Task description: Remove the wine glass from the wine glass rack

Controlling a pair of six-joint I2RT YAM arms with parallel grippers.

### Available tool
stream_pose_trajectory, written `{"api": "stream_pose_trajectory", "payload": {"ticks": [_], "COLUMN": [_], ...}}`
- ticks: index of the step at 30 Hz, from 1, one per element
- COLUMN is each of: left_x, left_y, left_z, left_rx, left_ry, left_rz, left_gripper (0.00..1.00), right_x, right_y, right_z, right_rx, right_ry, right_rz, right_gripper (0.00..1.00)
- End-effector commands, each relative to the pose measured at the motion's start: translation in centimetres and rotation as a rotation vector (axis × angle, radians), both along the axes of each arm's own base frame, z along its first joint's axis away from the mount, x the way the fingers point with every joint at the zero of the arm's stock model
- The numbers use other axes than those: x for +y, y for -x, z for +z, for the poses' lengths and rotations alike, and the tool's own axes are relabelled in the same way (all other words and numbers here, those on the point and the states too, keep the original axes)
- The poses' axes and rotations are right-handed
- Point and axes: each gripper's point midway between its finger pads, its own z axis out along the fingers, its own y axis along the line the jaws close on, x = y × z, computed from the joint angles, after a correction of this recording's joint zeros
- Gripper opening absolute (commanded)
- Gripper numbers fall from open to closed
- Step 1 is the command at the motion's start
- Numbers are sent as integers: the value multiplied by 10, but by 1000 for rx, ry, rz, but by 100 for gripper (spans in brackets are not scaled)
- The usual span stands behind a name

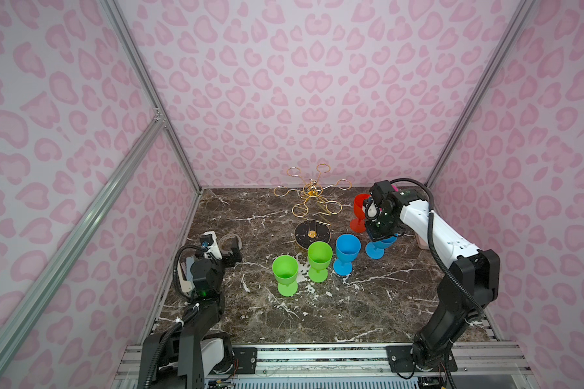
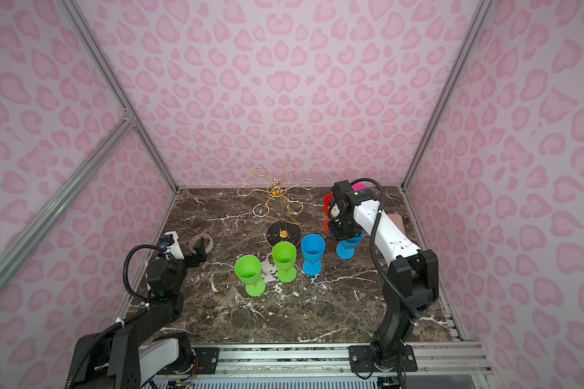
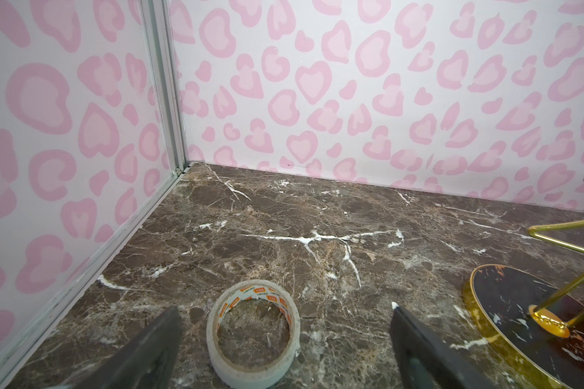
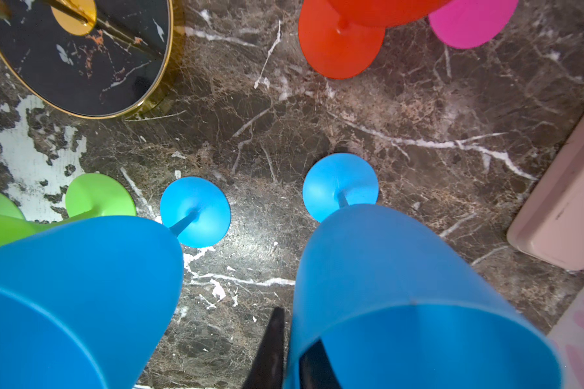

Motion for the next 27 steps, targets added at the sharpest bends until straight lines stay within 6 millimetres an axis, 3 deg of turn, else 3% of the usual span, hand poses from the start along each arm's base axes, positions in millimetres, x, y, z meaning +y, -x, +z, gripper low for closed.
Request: {"api": "stream_pose_trajectory", "payload": {"ticks": [1, 6, 13, 15, 17, 18, 23, 27], "left_x": [-1, -1, -3, -4, -6, -7, -9, -11], "left_y": [-2, -2, 0, 0, 1, 1, 2, 3], "left_z": [9, 9, 10, 11, 12, 13, 16, 17], "left_rx": [-27, -27, -38, -45, -51, -56, -73, -82], "left_ry": [-16, -16, -19, -20, -22, -23, -26, -28], "left_rz": [-10, -10, -18, -24, -36, -39, -53, -61], "left_gripper": [97, 97, 97, 97, 97, 97, 97, 97], "right_x": [5, 9, -1, -13, -31, -39, -101, -129], "right_y": [-3, -5, -7, -10, -14, -12, -11, -7], "right_z": [9, 37, 100, 114, 131, 125, 134, 125], "right_rx": [-22, -88, -320, -413, -550, -581, -830, -908], "right_ry": [-26, -77, -167, -177, -202, -207, -183, -127], "right_rz": [12, 15, -35, -80, -146, -170, -355, -448], "right_gripper": [21, 37, 58, 72, 98, 98, 98, 98]}}
